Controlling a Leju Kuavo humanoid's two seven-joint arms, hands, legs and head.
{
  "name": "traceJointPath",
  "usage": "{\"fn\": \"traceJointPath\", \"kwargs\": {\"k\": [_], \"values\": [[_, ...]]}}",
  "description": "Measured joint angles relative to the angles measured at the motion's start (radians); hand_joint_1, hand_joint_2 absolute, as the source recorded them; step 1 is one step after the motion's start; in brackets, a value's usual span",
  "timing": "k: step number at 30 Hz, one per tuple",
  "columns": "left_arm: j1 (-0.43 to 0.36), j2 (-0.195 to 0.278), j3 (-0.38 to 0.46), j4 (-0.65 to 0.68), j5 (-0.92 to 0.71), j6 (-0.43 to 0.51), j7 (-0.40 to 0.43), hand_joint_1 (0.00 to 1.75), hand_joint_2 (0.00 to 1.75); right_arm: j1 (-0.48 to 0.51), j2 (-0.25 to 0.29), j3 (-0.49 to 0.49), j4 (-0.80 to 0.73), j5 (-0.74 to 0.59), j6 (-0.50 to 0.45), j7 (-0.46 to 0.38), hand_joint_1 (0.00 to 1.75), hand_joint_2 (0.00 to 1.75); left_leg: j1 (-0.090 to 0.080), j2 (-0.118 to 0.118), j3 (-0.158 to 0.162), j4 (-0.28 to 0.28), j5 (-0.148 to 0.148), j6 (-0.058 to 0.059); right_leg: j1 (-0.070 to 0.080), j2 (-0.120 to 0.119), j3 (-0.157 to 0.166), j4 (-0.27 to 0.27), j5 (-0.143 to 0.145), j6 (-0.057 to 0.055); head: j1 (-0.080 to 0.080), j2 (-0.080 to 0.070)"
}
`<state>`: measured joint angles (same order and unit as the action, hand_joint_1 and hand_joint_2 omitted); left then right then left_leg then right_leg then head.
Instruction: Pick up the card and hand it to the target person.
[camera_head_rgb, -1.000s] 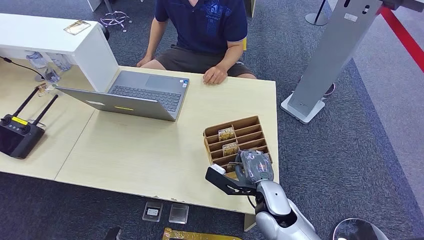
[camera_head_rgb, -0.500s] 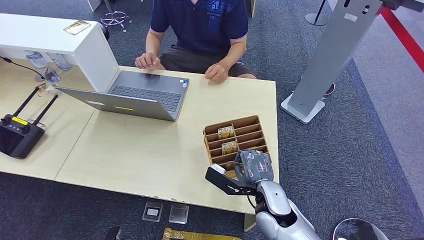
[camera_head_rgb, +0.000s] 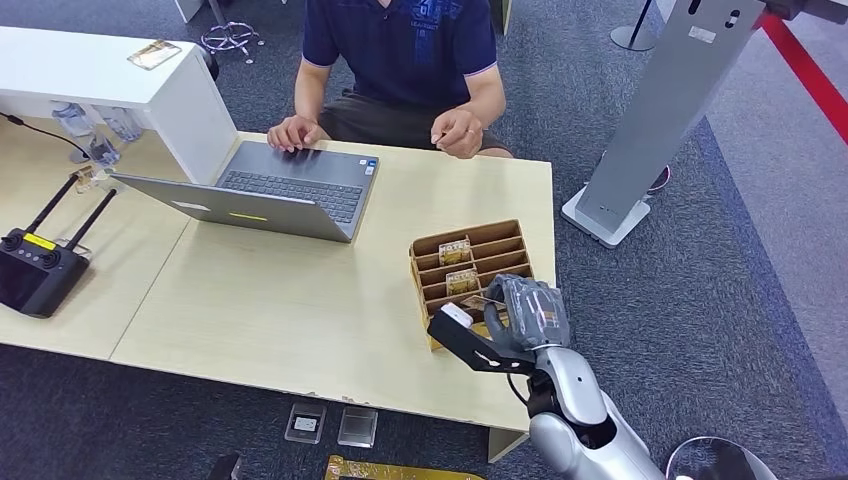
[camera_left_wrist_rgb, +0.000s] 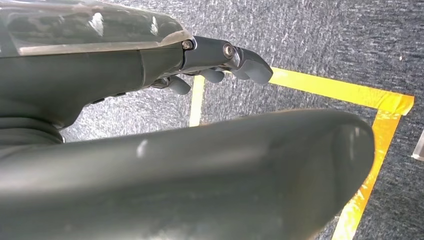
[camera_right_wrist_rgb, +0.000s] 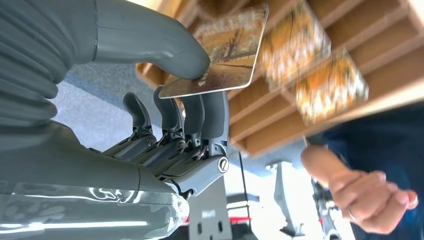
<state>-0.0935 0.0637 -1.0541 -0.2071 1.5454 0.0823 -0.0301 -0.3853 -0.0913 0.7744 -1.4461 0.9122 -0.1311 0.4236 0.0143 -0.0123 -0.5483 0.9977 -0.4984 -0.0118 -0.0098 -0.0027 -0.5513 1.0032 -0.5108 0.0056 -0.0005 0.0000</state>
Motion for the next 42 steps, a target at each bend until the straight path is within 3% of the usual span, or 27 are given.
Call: {"fn": "traceJointPath", "kwargs": {"k": [9,15,28,40,42], "values": [[0.0,0.0,0.008,0.0,-0.011,-0.006,0.0,0.0,0.0,-0.015,-0.037,-0.054,-0.112,0.009,-0.004,0.007,1.34,1.75,0.0,0.0,0.0,0.0,0.0,0.0,0.0,0.0,0.0,0.0,0.0,0.0,0.0,0.0],[-0.001,0.0,0.007,0.0,-0.037,-0.009,0.006,0.0,0.0,-0.084,-0.035,-0.062,-0.087,-0.036,-0.031,-0.038,1.34,1.75,0.0,0.0,-0.001,0.0,0.0,0.0,0.0,0.0,0.0,0.0,0.0,0.0,0.0,0.0],[-0.008,0.001,-0.011,0.0,-0.06,-0.014,0.01,0.0,0.0,-0.312,0.06,-0.034,0.338,-0.13,-0.167,-0.159,1.34,1.75,0.0,-0.001,-0.002,0.0,0.0,0.0,0.0,-0.001,-0.001,0.001,0.0,0.0,0.0,0.0],[-0.009,0.002,-0.012,0.0,-0.037,-0.007,0.012,0.0,0.0,-0.378,0.145,-0.002,0.577,-0.123,-0.26,-0.209,1.34,1.75,0.0,-0.001,-0.002,0.0,0.0,0.0,0.0,-0.001,-0.001,0.001,0.0,0.0,0.0,0.0],[-0.008,0.002,-0.012,0.0,-0.034,-0.006,0.011,0.0,0.0,-0.385,0.155,0.0,0.601,-0.12,-0.275,-0.216,0.67,1.75,0.0,-0.001,-0.002,0.0,0.0,0.0,0.0,-0.001,-0.001,0.001,0.0,0.0,0.0,0.0]]}}
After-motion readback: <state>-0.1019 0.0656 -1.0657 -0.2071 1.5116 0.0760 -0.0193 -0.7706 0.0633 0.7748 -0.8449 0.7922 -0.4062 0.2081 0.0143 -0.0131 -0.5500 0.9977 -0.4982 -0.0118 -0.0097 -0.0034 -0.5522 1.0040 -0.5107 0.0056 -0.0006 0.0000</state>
